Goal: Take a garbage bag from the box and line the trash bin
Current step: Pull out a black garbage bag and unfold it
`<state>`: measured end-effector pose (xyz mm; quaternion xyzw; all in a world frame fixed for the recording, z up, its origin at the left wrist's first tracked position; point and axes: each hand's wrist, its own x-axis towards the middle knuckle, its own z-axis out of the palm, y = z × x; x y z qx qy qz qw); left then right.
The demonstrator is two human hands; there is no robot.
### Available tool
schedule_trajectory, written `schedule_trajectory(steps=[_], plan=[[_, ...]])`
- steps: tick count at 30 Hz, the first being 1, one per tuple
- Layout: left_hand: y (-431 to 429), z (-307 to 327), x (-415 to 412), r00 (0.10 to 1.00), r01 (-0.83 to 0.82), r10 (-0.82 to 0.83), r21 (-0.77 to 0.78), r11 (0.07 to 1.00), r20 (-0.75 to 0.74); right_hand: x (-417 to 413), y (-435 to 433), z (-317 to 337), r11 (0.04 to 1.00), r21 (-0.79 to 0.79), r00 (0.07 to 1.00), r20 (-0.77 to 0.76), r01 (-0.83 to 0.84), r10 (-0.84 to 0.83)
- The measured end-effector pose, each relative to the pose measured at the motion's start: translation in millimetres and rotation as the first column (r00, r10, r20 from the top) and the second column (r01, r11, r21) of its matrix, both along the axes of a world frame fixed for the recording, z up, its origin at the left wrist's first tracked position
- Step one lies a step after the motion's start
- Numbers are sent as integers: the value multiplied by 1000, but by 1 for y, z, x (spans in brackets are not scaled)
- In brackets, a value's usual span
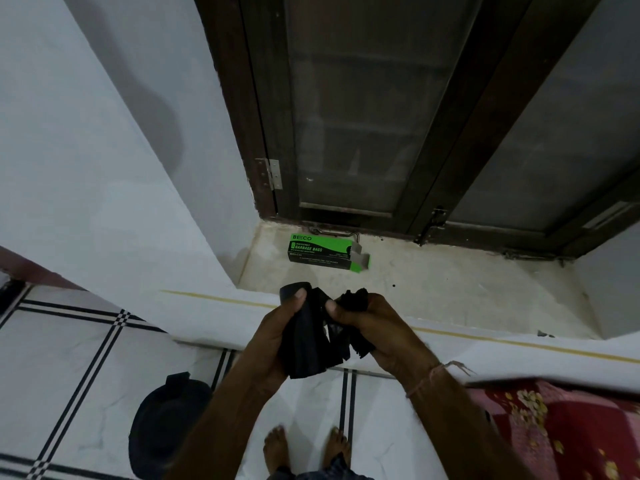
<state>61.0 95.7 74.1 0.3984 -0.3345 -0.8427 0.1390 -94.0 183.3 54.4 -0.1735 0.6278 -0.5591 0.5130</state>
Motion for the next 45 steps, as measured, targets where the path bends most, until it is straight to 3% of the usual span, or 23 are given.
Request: schedule_trajectory(steps=[9, 14, 20, 25, 27, 30, 34, 40, 45], plan=[[3, 3, 0, 999, 21, -17, 112, 993, -42, 9, 0, -1, 998, 22, 982, 182, -62, 57], [-1, 1, 0, 986, 4, 31, 208, 978, -164, 13, 2, 3, 998, -42, 941, 336, 52, -35], [-2, 4, -1, 998, 52, -52, 11, 999, -47, 12, 1, 16, 996, -86, 988, 151, -16, 29], [-7, 2, 3, 995, 73, -72, 18, 997, -65, 8, 0, 29, 993, -85, 996, 37, -76, 79], [-4, 2, 2, 995, 64, -59, 52, 997, -86, 12, -2, 29, 992, -121, 993, 98, -47, 59], [-1, 0, -1, 992, 25, -8, 130, 991, -124, 21, -4, 24, 980, -191, 949, 316, 57, 7], [-5, -3, -1, 953, -47, 119, 252, 967, -277, 15, -3, 18, 952, -203, 911, 389, 228, -136], [-8, 4, -9, 971, -177, 191, 103, 979, -146, 16, -2, 13, 922, -213, 849, 496, 322, -182], [-13, -2, -14, 976, -193, 186, -57, 980, -111, 20, -6, 11, 925, -198, 895, 381, 323, -231]])
